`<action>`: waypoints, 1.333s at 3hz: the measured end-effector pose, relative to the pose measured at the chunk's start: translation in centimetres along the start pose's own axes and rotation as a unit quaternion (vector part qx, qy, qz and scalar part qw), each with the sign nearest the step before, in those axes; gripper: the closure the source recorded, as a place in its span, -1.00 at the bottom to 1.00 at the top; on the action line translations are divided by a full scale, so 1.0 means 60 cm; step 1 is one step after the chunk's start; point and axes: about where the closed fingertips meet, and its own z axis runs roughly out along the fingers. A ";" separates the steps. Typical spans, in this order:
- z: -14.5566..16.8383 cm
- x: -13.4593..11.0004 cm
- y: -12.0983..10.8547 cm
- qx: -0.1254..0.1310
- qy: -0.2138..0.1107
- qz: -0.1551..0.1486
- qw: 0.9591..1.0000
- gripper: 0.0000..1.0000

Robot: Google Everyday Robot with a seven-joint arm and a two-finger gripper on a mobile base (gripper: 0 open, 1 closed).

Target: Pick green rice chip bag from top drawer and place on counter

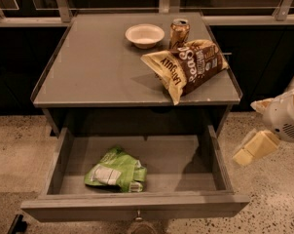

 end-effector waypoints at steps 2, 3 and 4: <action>0.077 0.031 0.017 -0.044 -0.035 0.036 0.998 -1.00; 0.174 0.035 0.058 -0.099 -0.064 0.066 0.991 -1.00; 0.261 0.023 0.105 -0.148 -0.075 0.074 0.983 -1.00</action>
Offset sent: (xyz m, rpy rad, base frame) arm 0.0013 0.0278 -0.1150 0.3116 0.1141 -0.0275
